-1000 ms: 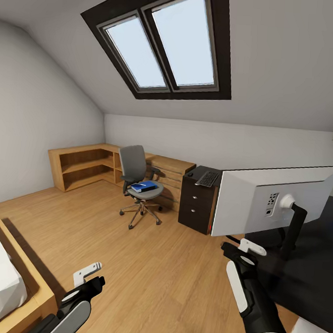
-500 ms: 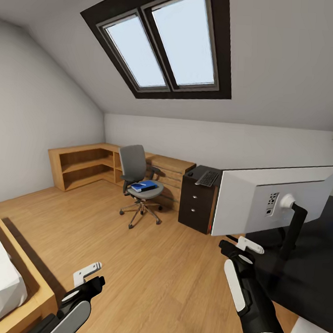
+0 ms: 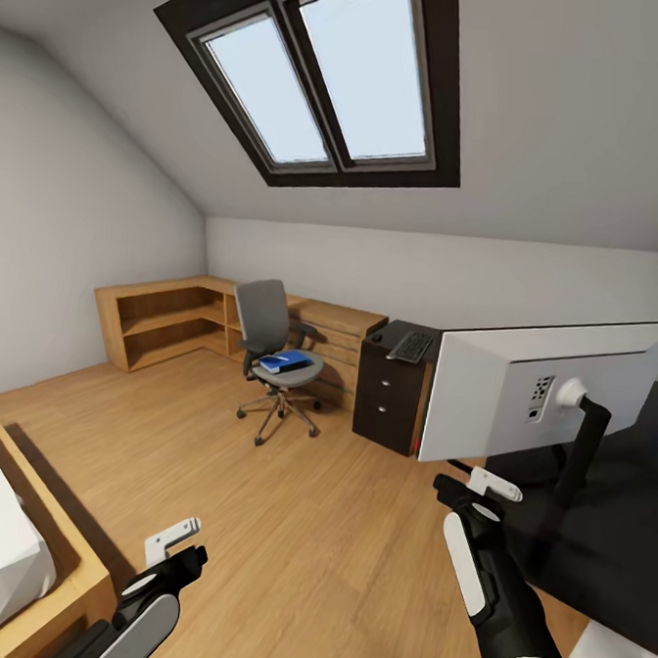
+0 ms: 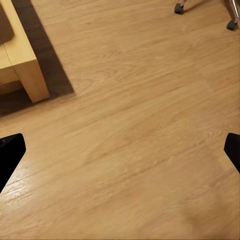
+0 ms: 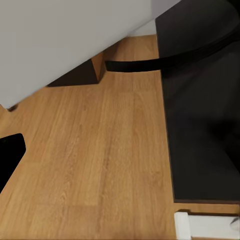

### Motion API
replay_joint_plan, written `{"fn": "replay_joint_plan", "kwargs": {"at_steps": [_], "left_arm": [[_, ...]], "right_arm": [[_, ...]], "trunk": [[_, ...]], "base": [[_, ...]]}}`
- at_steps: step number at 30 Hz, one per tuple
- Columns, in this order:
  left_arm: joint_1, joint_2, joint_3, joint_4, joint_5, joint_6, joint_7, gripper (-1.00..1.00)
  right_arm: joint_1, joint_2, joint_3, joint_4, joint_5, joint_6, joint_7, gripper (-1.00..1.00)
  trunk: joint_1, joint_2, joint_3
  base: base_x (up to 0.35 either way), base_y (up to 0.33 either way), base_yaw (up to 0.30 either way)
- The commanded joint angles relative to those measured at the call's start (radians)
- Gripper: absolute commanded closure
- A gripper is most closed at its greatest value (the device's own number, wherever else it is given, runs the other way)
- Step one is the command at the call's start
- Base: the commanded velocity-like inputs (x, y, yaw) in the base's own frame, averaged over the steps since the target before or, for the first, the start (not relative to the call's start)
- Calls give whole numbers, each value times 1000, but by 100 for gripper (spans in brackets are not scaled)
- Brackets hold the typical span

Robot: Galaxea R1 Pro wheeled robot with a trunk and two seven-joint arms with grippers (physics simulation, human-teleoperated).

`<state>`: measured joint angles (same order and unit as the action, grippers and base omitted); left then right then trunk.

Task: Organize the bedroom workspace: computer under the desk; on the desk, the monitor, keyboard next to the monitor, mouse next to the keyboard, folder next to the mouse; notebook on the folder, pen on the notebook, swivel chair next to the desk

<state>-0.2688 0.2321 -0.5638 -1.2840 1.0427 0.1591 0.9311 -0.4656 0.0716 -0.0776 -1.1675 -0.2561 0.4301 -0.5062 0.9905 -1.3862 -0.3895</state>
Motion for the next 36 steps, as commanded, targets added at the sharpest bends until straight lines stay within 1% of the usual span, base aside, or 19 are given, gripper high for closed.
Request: {"fn": "replay_joint_plan", "kwargs": {"at_steps": [1, 7, 36], "left_arm": [[-1, 1, -2, -1, 2, 5, 6, -100], [-1, 1, -3, -1, 2, 5, 6, -100], [-1, 1, -2, -1, 2, 5, 6, -100]], "right_arm": [[-1, 1, -1, -1, -8, 3, -5, -100], [-1, -1, -2, -1, -8, 3, -4, -100], [-1, -3, -2, -1, -5, 1, -3, -100]], "trunk": [[0, -1, -3], [0, -1, -12], [0, -1, -50]], "base": [[0, 0, 0], [0, 0, -58], [0, 0, -169]]}}
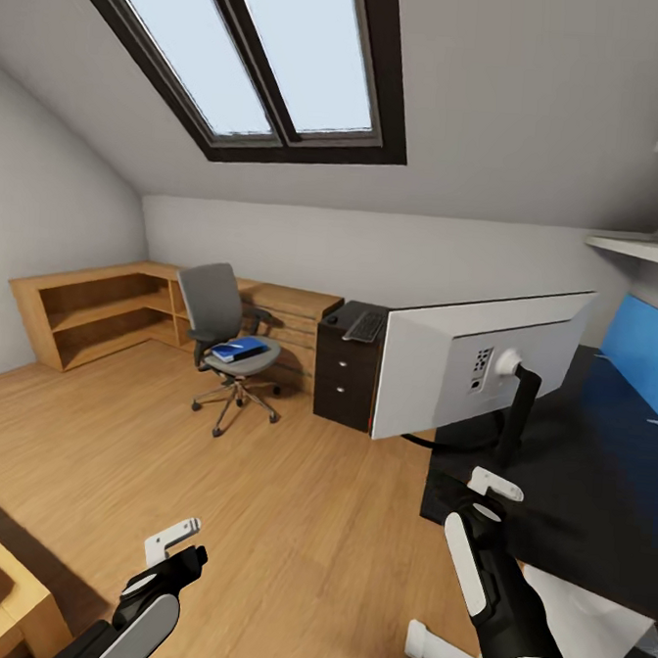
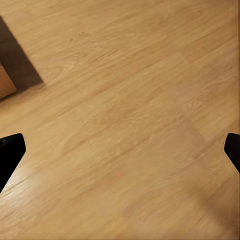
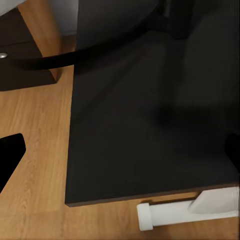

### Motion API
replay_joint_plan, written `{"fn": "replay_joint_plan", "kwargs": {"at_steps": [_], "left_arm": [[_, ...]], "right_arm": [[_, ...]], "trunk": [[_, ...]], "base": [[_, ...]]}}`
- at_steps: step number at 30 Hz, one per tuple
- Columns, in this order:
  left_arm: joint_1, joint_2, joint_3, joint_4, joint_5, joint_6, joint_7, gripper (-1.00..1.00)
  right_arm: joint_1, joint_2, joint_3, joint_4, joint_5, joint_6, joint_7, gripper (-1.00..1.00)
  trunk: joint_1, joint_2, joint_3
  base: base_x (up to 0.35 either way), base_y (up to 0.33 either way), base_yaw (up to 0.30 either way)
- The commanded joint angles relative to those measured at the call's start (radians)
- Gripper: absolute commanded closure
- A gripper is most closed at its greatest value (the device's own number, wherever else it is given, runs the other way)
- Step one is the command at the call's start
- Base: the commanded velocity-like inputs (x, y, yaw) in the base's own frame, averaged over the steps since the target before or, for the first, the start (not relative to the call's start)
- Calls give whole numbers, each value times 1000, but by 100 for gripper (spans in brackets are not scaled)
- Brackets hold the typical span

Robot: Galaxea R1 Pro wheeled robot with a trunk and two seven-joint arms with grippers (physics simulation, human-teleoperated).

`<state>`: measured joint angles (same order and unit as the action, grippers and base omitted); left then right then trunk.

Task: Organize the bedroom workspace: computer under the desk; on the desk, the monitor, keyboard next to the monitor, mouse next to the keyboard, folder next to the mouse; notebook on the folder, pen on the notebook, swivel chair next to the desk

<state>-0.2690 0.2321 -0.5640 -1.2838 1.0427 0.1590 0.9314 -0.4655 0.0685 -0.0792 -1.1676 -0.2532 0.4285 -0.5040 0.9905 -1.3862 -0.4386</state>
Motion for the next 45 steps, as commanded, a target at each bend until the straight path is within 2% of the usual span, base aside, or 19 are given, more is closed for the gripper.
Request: {"fn": "replay_joint_plan", "kwargs": {"at_steps": [1, 9, 40, 45], "left_arm": [[-1, 1, -2, -2, 2, 5, 6, -100], [-1, 1, -2, -2, 3, 5, 6, -100], [-1, 1, -2, -2, 2, 5, 6, -100], [-1, 1, -3, -2, 5, 5, 6, -100]], "right_arm": [[-1, 1, -1, -1, -8, 3, -5, -100], [-1, -1, -1, -1, -8, -2, -5, -100], [-1, -1, -1, -1, -8, -4, -5, -100], [-1, -2, -1, -3, -8, -4, -5, -100]], "trunk": [[0, -1, -3], [0, -1, -14], [0, -1, -63], [0, -1, -69]], "base": [[0, 0, -147], [0, 0, -105], [0, 0, -3], [33, 54, -152]]}}
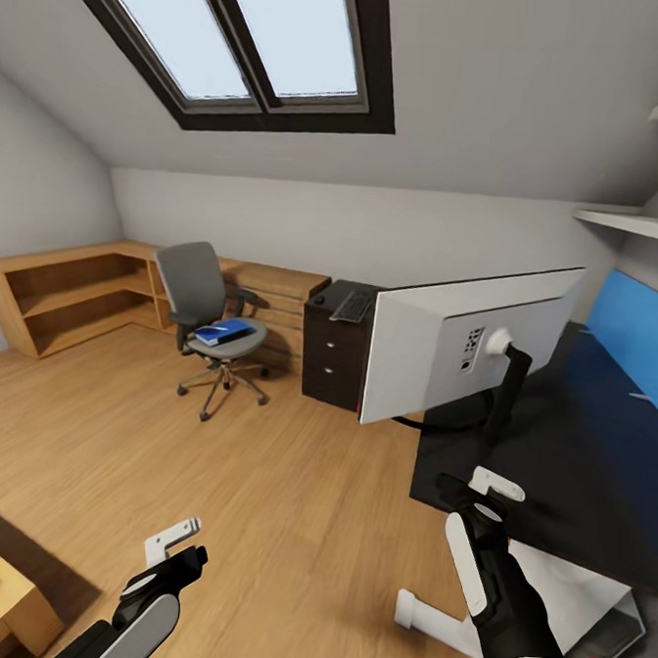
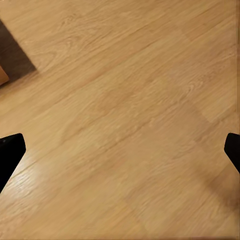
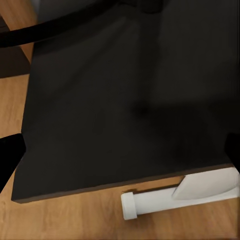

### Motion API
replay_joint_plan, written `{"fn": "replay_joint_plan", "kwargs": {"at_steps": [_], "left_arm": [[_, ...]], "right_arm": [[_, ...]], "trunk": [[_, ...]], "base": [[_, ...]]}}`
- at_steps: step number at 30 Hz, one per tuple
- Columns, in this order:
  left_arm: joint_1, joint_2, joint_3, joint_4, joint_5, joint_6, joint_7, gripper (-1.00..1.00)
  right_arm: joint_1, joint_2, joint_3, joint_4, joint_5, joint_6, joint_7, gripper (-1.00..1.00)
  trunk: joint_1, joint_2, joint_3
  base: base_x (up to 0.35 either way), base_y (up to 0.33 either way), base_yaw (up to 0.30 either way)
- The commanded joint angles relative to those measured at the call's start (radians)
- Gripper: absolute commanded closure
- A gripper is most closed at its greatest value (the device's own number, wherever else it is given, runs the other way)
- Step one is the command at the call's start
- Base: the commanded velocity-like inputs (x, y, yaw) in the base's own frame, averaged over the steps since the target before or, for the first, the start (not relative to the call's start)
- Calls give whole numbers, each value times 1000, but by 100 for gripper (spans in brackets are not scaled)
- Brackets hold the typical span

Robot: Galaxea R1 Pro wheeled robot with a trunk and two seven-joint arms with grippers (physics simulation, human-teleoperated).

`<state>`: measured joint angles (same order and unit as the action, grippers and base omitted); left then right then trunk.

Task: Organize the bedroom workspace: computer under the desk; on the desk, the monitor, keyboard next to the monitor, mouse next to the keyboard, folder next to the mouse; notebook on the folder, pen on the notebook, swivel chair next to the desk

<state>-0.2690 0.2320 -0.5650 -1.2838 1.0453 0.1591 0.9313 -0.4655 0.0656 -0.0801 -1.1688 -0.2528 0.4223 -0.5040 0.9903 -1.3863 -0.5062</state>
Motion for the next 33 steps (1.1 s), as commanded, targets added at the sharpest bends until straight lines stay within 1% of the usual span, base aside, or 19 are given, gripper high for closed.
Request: {"fn": "replay_joint_plan", "kwargs": {"at_steps": [1, 10, 14, 33], "left_arm": [[-1, 1, -2, -2, 2, 5, 6, -100], [-1, 1, -2, -2, 4, 5, 6, -100], [-1, 1, -2, -2, 4, 5, 6, -100], [-1, -2, -3, 6, 4, 5, 6, -100]], "right_arm": [[-1, 1, 0, -1, -8, 3, -5, -100], [-1, 0, 0, -3, -8, 1, -5, -100], [0, 0, 0, -6, -8, 1, -4, -100], [1, 1, 0, -40, -9, -13, -4, -100]], "trunk": [[0, -1, -2], [0, -1, -3], [0, -1, -3], [0, -1, -4]], "base": [[105, 137, -221], [191, 204, -272], [163, 146, -155], [17, 15, -16]]}}
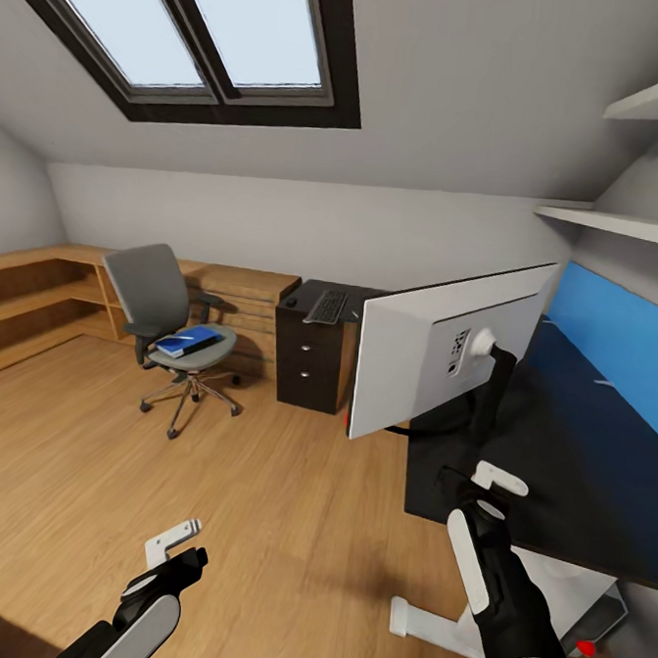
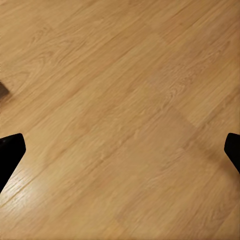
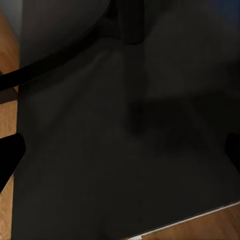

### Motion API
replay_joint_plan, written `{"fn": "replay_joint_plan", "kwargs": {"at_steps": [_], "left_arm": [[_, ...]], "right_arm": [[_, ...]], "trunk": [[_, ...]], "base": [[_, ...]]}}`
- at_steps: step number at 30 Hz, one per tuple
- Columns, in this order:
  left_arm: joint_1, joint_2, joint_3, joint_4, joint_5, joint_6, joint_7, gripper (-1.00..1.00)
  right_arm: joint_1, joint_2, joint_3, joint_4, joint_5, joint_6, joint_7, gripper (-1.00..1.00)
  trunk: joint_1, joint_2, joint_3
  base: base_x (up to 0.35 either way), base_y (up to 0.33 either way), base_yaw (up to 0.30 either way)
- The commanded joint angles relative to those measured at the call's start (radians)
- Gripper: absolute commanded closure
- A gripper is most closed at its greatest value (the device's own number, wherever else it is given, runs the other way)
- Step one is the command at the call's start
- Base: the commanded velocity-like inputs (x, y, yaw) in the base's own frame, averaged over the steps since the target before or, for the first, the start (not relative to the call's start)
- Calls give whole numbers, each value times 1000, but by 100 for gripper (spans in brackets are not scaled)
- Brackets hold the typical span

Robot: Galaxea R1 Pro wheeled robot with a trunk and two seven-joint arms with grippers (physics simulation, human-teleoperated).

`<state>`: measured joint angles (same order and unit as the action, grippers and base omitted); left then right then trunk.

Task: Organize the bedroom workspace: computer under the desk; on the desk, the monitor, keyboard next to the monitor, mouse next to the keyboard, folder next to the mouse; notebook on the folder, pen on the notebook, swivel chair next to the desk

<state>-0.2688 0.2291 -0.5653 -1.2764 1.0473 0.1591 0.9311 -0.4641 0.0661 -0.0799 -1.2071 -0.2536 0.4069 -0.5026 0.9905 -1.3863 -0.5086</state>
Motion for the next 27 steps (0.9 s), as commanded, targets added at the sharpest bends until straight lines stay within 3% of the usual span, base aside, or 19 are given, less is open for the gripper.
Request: {"fn": "replay_joint_plan", "kwargs": {"at_steps": [1, 14, 27], "left_arm": [[-1, 1, -2, -1, 2, 5, 6, -100], [-1, 1, -2, -1, 0, 5, 6, -100], [-1, 2, -2, -1, 0, 5, 6, -100]], "right_arm": [[-1, 1, 0, -3, -8, 3, -4, -100], [-1, 1, -1, -5, -7, 3, -6, -100], [0, 0, -1, -5, -7, 3, -4, -100]], "trunk": [[0, -1, -1], [0, -1, -1], [0, -1, -1]], "base": [[0, 0, 0], [0, 0, 0], [0, 0, -247]]}}
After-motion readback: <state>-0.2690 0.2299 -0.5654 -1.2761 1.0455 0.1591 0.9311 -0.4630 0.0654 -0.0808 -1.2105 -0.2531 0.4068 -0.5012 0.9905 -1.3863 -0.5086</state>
